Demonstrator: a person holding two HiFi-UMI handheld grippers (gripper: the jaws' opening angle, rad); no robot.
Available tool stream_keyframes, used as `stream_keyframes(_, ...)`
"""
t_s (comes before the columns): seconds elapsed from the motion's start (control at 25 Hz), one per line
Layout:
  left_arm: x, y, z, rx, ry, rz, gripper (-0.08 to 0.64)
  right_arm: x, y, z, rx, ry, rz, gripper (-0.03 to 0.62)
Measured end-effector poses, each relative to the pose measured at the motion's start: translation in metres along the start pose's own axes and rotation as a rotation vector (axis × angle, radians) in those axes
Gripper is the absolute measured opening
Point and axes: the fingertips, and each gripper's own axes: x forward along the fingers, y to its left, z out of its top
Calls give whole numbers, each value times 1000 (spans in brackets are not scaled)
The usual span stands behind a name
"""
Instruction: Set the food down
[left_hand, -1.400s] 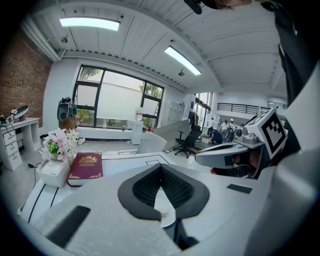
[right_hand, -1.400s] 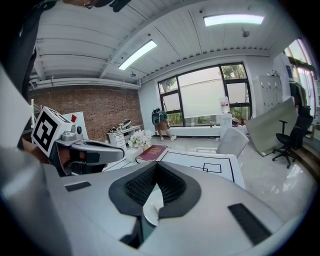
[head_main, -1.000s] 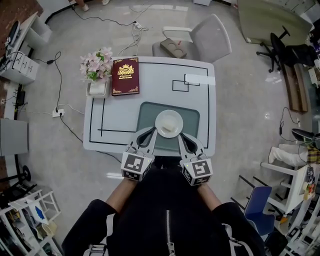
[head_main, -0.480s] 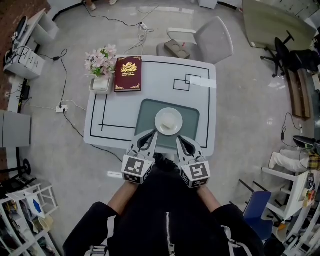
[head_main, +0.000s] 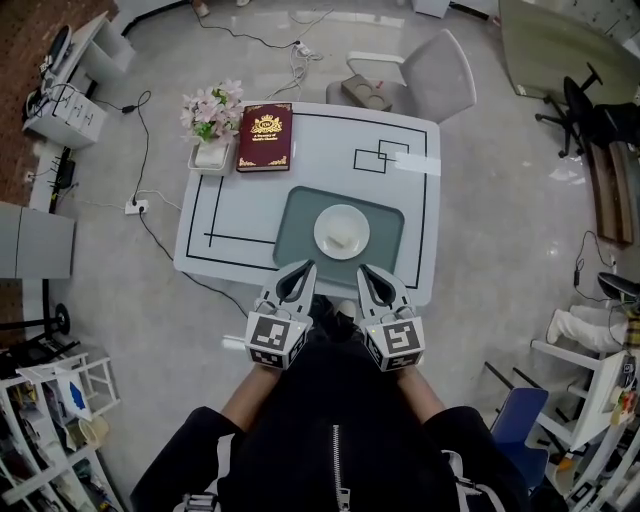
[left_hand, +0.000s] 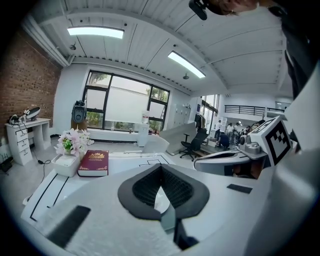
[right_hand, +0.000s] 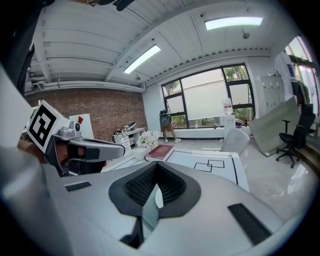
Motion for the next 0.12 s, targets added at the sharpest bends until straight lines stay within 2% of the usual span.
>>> stream_keyframes(0.12,-7,-8,-2,0,10,4,5,-8,1,-4,2,-1,8,8)
